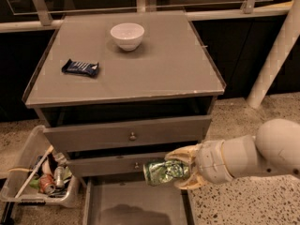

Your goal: Pick green can from bottom drawer and place on counter

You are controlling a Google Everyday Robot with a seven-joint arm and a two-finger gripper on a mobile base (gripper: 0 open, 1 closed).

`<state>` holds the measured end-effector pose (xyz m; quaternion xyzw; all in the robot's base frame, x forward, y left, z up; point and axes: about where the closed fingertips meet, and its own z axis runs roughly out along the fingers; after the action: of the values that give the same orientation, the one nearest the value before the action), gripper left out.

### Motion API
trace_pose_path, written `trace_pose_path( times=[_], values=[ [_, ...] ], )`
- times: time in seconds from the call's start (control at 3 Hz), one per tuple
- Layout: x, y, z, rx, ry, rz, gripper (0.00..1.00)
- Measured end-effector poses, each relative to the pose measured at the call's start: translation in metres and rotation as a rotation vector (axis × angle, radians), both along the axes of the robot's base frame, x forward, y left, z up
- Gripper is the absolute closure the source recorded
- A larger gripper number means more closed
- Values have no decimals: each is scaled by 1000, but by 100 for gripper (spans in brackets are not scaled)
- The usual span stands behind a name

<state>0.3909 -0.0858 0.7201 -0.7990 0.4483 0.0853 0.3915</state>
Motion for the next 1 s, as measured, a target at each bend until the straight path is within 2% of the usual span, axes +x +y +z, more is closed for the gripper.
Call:
trace_pose_path(
  times=[0.33,0.67,1.0],
  values=[
    [3,14,70,-10,-36,10,100],
    [23,21,134,34,-35,-11,100],
    [61,4,182,128,-38,-65,100]
  ],
)
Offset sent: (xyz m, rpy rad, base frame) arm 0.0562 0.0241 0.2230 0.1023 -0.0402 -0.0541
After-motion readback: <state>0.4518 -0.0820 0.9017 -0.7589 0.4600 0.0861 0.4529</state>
